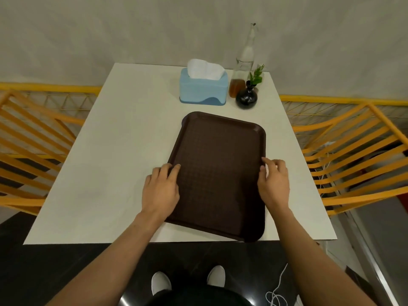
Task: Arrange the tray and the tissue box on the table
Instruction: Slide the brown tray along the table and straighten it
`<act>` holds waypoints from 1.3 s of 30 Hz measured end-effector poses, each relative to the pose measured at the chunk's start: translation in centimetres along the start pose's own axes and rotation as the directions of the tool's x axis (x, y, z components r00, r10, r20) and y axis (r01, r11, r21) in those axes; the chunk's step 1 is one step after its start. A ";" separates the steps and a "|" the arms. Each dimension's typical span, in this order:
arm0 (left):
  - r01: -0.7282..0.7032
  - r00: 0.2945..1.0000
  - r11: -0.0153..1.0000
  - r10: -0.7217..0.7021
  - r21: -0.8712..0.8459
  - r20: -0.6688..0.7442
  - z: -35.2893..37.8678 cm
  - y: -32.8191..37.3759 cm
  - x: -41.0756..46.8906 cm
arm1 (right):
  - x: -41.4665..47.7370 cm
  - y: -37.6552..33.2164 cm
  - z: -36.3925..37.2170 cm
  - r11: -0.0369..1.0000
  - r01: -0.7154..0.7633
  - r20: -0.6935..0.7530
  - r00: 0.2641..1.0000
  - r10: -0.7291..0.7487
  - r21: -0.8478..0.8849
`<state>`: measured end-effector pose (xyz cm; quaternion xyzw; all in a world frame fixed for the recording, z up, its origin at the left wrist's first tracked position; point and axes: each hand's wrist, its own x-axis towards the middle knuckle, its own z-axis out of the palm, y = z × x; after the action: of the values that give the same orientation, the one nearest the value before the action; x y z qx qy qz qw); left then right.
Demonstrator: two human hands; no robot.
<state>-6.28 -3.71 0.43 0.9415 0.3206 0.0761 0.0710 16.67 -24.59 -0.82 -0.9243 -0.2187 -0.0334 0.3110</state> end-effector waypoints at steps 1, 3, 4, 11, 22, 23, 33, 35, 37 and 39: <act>0.029 1.000 1.000 -0.029 0.010 0.003 -0.3 -0.7 0.8 | -0.4 -0.2 0.0 0.999 -0.043 0.013 0.999 0.044 -0.029; 0.069 0.997 0.998 -0.069 0.015 0.039 -0.4 -1.7 1.6 | -1.2 -0.3 0.0 0.987 -0.107 0.096 0.988 0.118 -0.116; 0.072 0.995 0.997 -0.073 0.020 0.062 -0.3 -2.1 1.7 | -1.7 -0.3 0.1 0.981 -0.119 0.138 0.980 0.141 -0.153; 0.028 0.996 0.996 -0.035 0.079 0.084 0.6 -2.9 0.6 | -3.8 -1.1 0.6 0.954 -0.098 0.108 0.985 0.133 -0.283; 0.127 0.988 0.991 -0.129 0.030 0.083 0.2 -7.2 -2.4 | -5.0 -4.5 3.2 0.943 0.017 0.125 0.992 0.026 -0.334; 0.142 0.987 0.990 -0.143 0.020 0.067 0.1 -7.7 -2.6 | -4.7 -5.0 3.7 0.941 0.033 0.135 0.991 0.014 -0.337; 0.329 0.944 0.941 -0.328 0.072 -0.023 -0.2 -11.9 -3.2 | -1.7 -10.1 7.7 0.929 0.189 0.211 0.969 -0.125 -0.319; 0.363 0.931 0.930 -0.361 0.062 -0.042 -0.3 -12.4 -3.0 | -0.8 -11.0 8.5 0.929 0.213 0.237 0.961 -0.143 -0.303; 0.404 0.915 0.914 -0.402 0.049 -0.047 -0.3 -13.0 -3.3 | -0.3 -11.7 9.3 0.930 0.233 0.263 0.952 -0.158 -0.284; 0.437 0.898 0.899 -0.435 0.029 -0.066 -0.2 -13.7 -3.6 | 0.1 -12.7 10.2 0.932 0.255 0.288 0.941 -0.178 -0.258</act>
<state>-17.26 4.88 -2.21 0.8445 0.5267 0.0785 0.0565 10.60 -9.54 -1.87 -0.9262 -0.3515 0.0219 0.1346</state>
